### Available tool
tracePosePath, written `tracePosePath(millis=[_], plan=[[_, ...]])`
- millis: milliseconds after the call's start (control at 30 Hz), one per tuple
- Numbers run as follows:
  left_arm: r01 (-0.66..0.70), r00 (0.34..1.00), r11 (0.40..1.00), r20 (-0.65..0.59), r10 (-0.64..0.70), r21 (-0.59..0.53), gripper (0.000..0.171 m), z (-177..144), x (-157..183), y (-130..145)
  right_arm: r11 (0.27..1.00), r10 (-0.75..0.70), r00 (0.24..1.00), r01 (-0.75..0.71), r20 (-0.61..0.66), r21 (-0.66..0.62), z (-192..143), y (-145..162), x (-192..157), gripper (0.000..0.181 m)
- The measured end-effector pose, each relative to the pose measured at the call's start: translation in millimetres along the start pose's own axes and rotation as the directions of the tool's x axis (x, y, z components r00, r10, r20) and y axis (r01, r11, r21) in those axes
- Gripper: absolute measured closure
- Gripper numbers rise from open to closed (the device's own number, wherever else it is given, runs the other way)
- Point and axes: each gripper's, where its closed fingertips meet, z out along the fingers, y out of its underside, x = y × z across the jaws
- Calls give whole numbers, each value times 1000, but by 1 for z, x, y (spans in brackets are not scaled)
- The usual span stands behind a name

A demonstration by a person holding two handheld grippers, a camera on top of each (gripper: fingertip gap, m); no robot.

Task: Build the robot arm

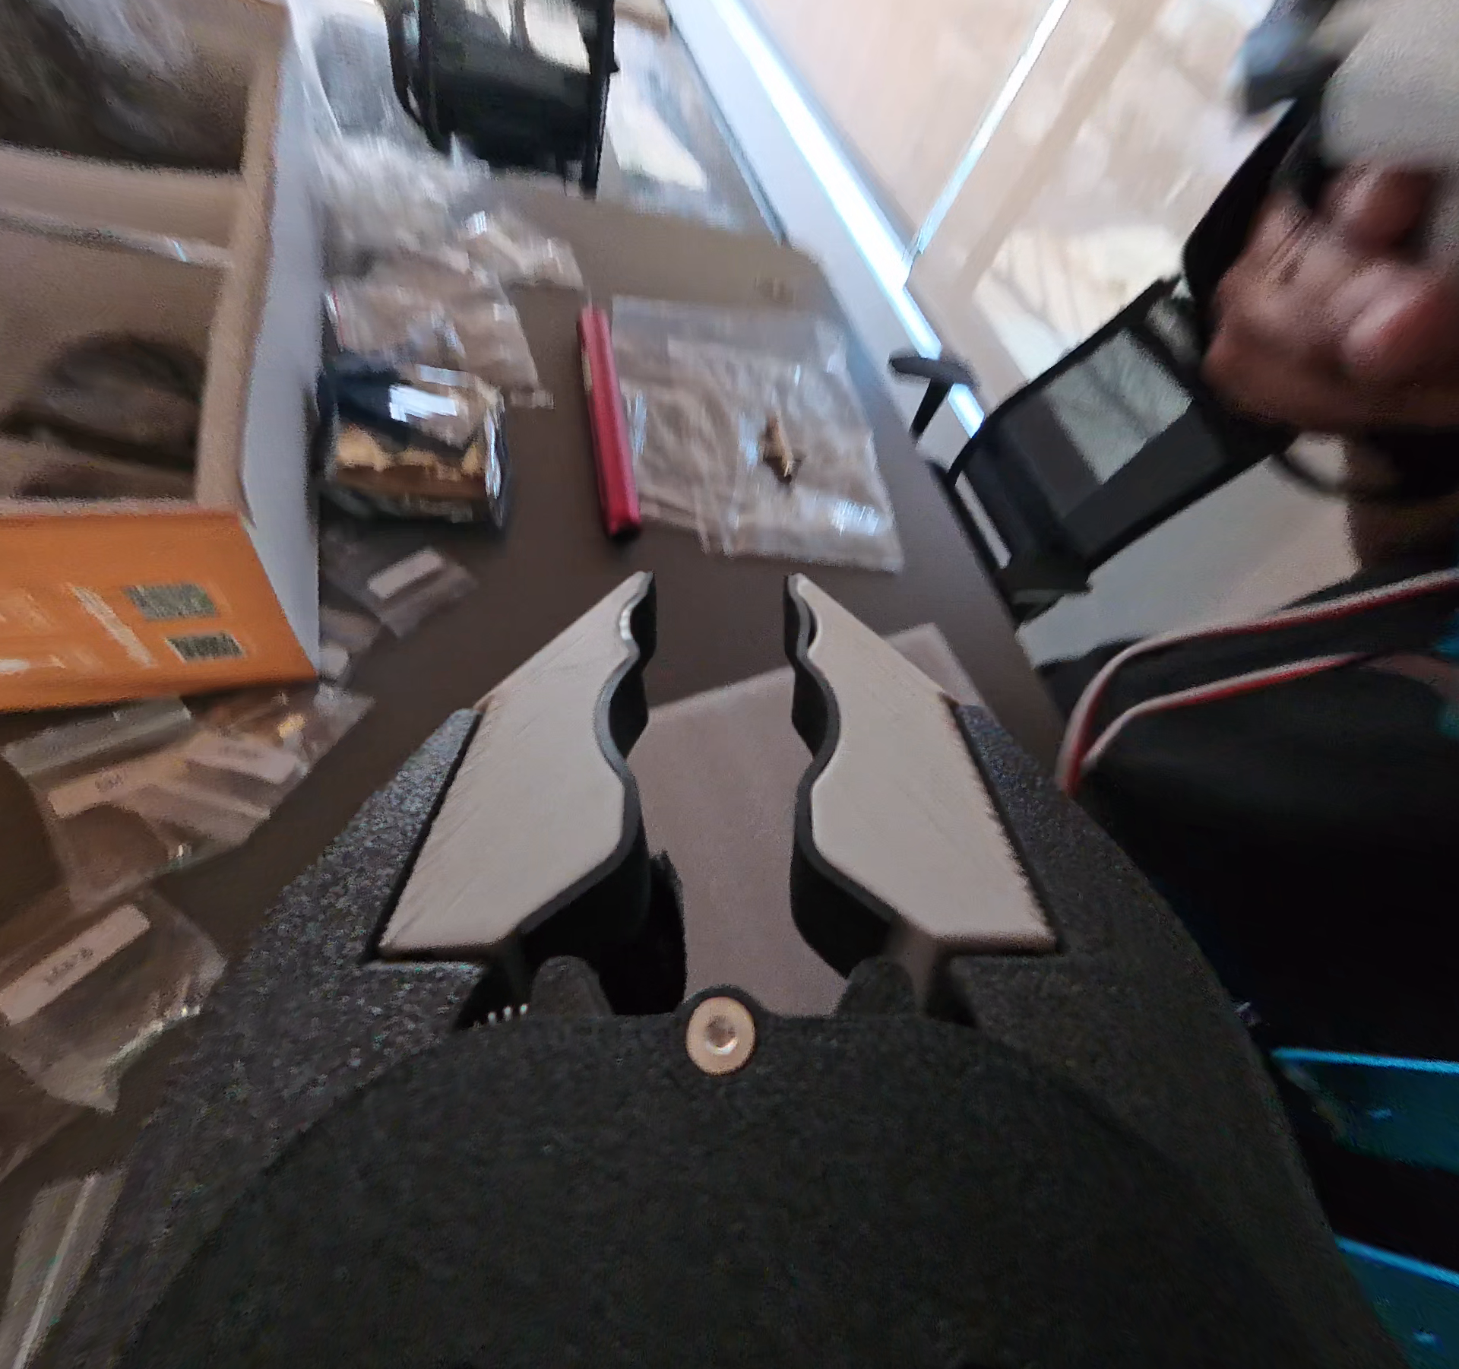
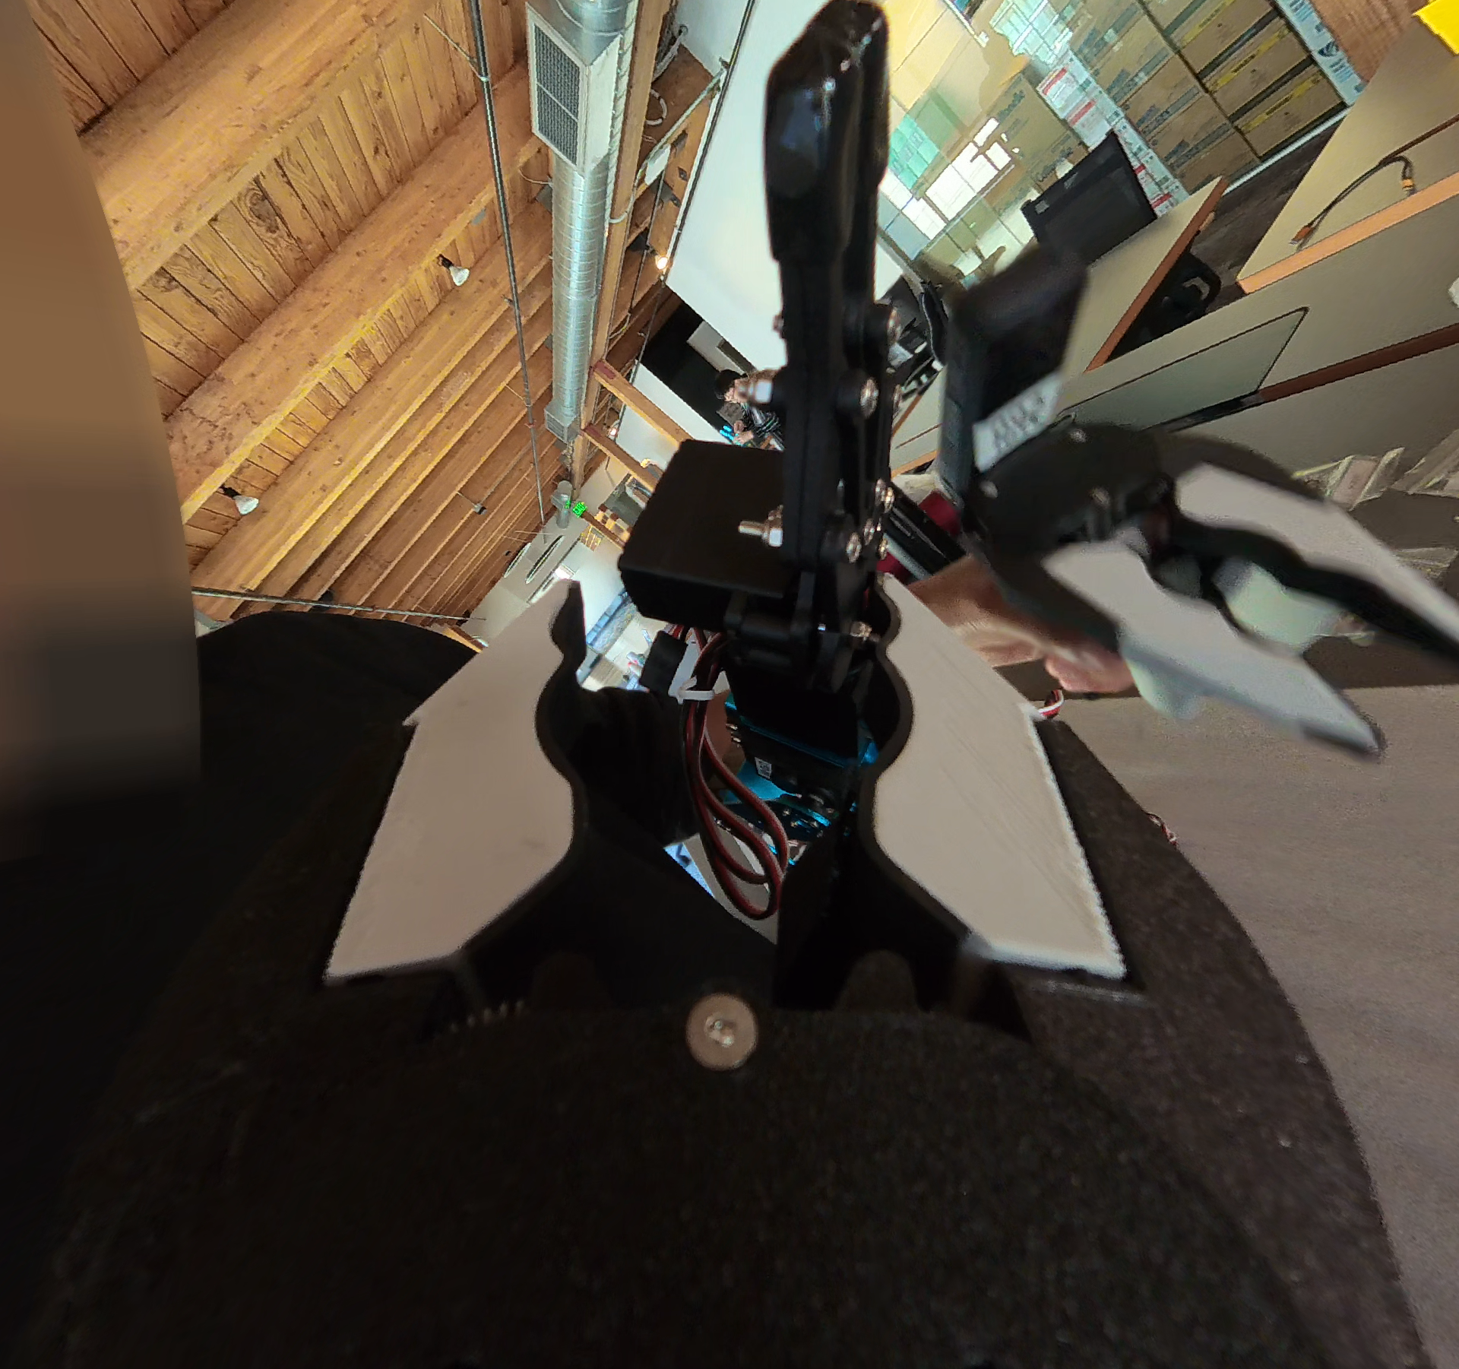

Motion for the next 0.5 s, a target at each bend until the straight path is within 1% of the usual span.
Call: tracePosePath(millis=[100, 167, 200, 267, 333, 400, 500], plan=[[34, 999, 989, -24, -31, 145, 139, -23, 17, -42, 1000, 3, 1000, -3, 8, 17, 1, 0, -1, 110], [86, 995, 972, -68, -72, 220, 139, -42, 36, -61, 1000, 0, 1000, -1, 23, 32, 1, 1, -3, 109], [126, 988, 959, -115, -99, 252, 140, -50, 49, -68, 999, -1, 999, 0, 34, 37, 1, 1, -5, 109], [201, 955, 933, -270, -119, 299, 141, -66, 79, -78, 999, -1, 998, -1, 56, 42, 0, 2, -6, 108], [273, 907, 912, -397, -138, 307, 142, -75, 99, -84, 999, -10, 998, 8, 64, 41, 0, 2, -7, 107], [337, 838, 907, -519, -168, 251, 142, -79, 115, -85, 999, -41, 998, 39, 52, 25, -1, 4, -9, 104], [390, 770, 894, -611, -184, 222, 142, -81, 123, -88, 995, -97, 995, 97, 28, -10, -1, 8, -11, 102]])
